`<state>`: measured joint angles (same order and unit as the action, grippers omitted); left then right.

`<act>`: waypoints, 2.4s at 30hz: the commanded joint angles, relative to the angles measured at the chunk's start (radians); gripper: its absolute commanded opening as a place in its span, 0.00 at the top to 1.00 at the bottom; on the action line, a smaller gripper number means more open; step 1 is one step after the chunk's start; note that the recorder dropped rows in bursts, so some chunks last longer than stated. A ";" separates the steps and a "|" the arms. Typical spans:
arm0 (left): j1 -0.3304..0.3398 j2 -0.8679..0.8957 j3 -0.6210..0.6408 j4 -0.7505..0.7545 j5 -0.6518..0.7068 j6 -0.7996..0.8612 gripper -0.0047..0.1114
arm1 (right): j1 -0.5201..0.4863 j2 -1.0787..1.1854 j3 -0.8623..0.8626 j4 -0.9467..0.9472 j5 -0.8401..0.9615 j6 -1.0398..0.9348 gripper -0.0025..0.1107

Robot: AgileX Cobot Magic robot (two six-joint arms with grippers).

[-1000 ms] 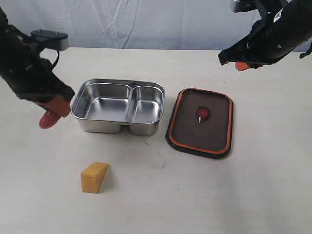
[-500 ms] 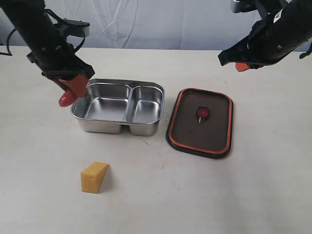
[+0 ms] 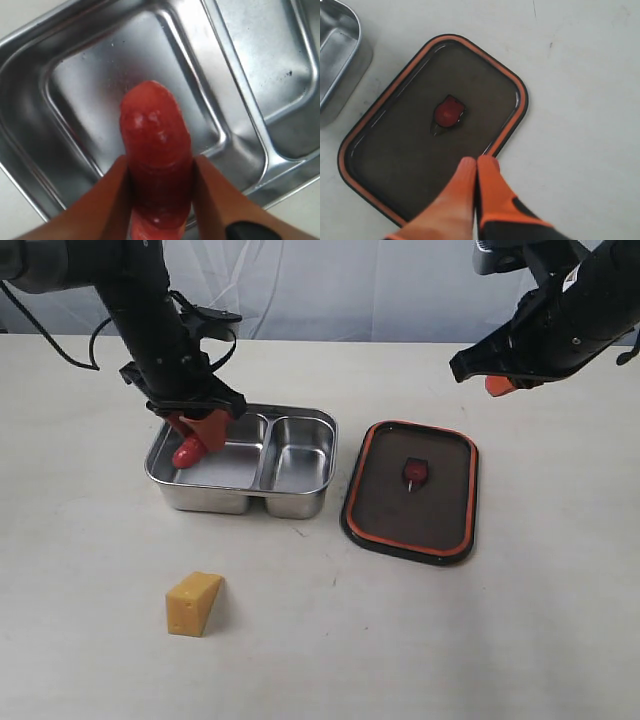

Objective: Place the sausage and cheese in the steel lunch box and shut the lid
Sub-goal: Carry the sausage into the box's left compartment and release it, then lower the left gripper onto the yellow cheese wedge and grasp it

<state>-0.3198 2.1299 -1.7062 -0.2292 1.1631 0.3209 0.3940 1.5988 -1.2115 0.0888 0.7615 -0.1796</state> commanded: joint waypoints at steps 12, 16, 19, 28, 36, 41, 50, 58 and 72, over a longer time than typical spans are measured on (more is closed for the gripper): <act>-0.001 -0.001 -0.029 -0.019 0.023 -0.004 0.48 | -0.005 0.001 0.001 -0.007 -0.013 0.000 0.99; -0.001 -0.001 -0.050 -0.019 0.058 0.001 0.47 | -0.005 0.001 0.001 -0.007 -0.013 0.000 0.99; -0.001 -0.020 -0.061 -0.028 0.058 -0.042 0.47 | -0.005 0.001 0.001 -0.011 -0.009 0.000 0.99; -0.003 -0.161 -0.027 -0.057 0.058 -0.122 0.47 | -0.005 0.001 0.001 -0.037 0.019 0.000 0.99; -0.005 -0.278 0.255 -0.061 0.058 -0.163 0.47 | -0.005 0.001 0.001 -0.061 0.013 0.000 0.99; -0.050 -0.322 0.449 -0.085 0.058 -0.163 0.47 | -0.005 0.001 0.001 -0.061 0.009 0.000 0.99; -0.165 -0.341 0.632 -0.162 0.008 -0.165 0.52 | -0.005 0.001 0.001 -0.061 -0.007 0.000 0.99; -0.173 -0.339 0.653 -0.151 -0.022 -0.165 0.49 | -0.005 0.001 0.001 -0.059 -0.007 0.000 0.99; -0.173 -0.339 0.598 -0.089 0.018 -0.165 0.43 | -0.005 0.001 0.001 -0.058 -0.007 0.000 0.99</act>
<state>-0.4882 1.8025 -1.0904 -0.3235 1.2094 0.1600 0.3940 1.5988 -1.2115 0.0362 0.7631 -0.1796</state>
